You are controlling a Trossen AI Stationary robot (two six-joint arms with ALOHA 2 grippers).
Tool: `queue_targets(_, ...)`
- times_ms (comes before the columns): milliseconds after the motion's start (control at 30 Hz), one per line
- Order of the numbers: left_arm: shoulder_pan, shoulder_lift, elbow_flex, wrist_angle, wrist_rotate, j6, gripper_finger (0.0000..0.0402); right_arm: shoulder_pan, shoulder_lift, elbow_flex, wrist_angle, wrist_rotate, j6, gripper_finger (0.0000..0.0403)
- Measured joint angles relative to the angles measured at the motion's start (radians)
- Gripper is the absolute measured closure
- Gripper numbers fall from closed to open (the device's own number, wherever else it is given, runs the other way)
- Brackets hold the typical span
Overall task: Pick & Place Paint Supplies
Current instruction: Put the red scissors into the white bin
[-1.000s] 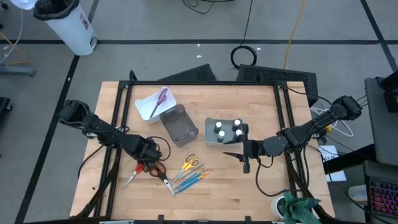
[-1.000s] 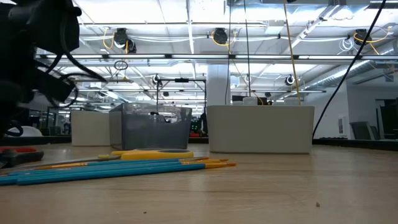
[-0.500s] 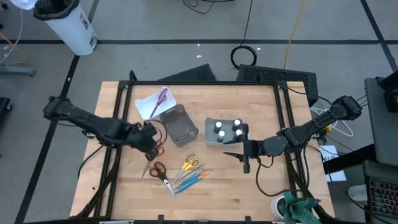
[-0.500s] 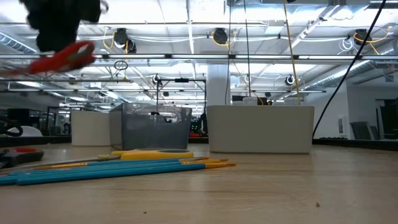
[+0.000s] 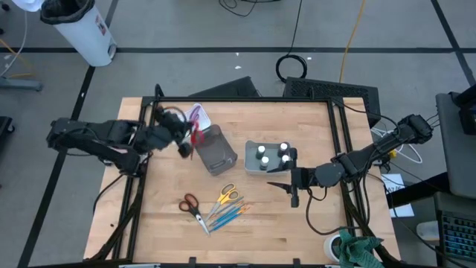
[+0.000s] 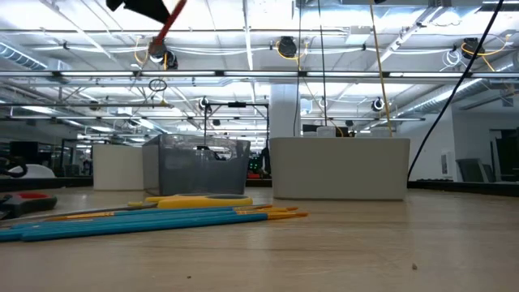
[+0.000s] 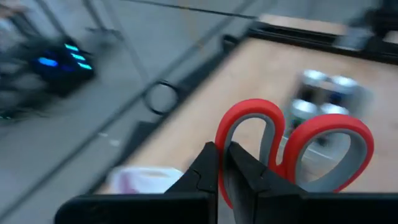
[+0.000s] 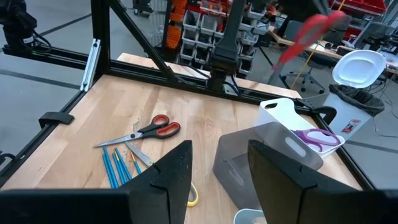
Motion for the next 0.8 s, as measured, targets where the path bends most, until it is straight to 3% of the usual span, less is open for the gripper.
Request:
queue_targets(267, 0.287, 0.019, -0.02, -0.002, -0.104, 0.143, 0.039, 0.0, 0.0, -0.005, 0.005, 0.0, 0.007, 0.0257)
queue_targets(433, 0.447, 0.052, -0.08, -0.001, -0.118, 0.153, 0.0391, -0.001, 0.0, -0.021, 0.005, 0.001, 0.006, 0.0257)
queue_targets(800, 0.664, 0.213, -0.233, 0.172, -0.123, 0.098, 0.039, -0.001, 0.0, -0.021, 0.035, 0.001, 0.0, 0.0257)
